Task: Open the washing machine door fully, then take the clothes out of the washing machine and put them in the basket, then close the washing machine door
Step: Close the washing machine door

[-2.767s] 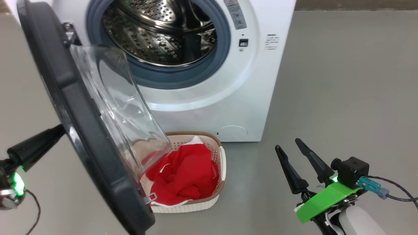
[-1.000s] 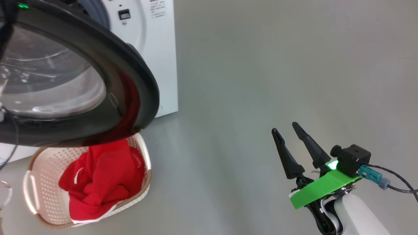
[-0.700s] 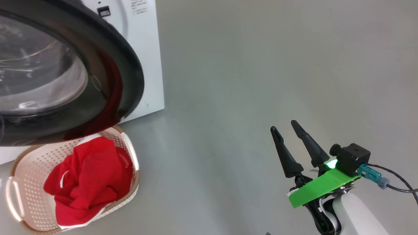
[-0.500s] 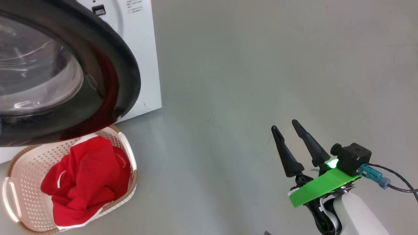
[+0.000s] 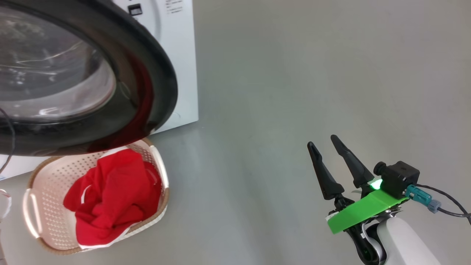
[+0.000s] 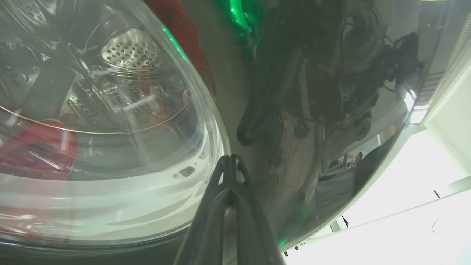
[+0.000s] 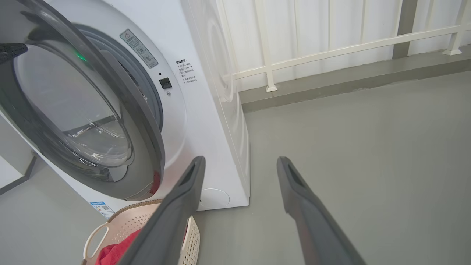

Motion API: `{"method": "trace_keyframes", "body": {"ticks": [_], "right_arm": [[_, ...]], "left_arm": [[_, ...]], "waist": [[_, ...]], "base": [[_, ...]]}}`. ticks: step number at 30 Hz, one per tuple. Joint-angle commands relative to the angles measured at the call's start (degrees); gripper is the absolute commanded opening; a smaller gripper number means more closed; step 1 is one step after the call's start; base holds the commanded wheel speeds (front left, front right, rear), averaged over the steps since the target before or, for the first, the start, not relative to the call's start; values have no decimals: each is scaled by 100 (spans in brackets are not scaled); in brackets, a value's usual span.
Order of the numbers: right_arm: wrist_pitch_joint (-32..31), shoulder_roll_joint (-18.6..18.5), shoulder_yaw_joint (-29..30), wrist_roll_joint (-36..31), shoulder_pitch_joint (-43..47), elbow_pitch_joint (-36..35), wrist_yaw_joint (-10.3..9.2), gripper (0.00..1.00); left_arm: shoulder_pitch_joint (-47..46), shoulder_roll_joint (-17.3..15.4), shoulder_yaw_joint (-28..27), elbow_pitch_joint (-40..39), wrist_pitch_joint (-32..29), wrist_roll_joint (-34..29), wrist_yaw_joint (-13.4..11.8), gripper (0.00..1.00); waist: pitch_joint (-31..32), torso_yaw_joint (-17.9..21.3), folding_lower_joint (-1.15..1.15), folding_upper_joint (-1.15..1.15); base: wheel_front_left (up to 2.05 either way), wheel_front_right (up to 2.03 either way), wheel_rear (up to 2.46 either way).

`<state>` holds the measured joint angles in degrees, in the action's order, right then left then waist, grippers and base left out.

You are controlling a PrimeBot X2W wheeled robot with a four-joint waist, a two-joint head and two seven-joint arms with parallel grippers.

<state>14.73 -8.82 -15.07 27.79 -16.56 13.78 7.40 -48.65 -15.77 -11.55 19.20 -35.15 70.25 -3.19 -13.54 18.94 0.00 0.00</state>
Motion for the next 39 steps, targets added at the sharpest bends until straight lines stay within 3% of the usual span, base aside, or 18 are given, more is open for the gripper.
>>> {"method": "trace_keyframes", "body": {"ticks": [1,8,9,10,11,18,26,39], "right_arm": [[27,-30,-128,-33,-85,-119,9,100],[27,-87,-179,-25,-70,-82,9,100],[27,-98,-188,-23,-66,-77,9,100],[27,-122,-199,-18,-56,-68,9,100],[27,-135,-207,-15,-50,-62,9,100],[27,-219,-239,2,-12,-34,9,100],[27,-271,-206,-3,20,-40,9,100],[27,-304,-128,10,100,-64,9,100]], "left_arm": [[-50,-239,-85,-209,-33,12,88,0],[155,-149,23,-423,-113,9,114,0],[198,-145,36,-466,-122,4,122,9],[296,-151,76,-551,-140,-31,151,48],[354,-153,101,-590,-160,-45,169,100],[824,-248,269,-946,-28,-369,425,100],[1387,-425,476,-1245,623,-1071,857,100],[2661,-390,489,-1839,1885,-1727,1027,100]], "waist": [[56,-96,0,0],[179,-300,0,0],[201,-334,0,0],[246,-404,0,0],[270,-441,0,0],[405,-703,0,0],[510,-977,0,0],[611,-1215,0,0]], "base": [[0,0,0],[0,0,0],[0,0,0],[0,0,0],[0,0,0],[0,0,0],[0,0,0],[0,0,0]]}}
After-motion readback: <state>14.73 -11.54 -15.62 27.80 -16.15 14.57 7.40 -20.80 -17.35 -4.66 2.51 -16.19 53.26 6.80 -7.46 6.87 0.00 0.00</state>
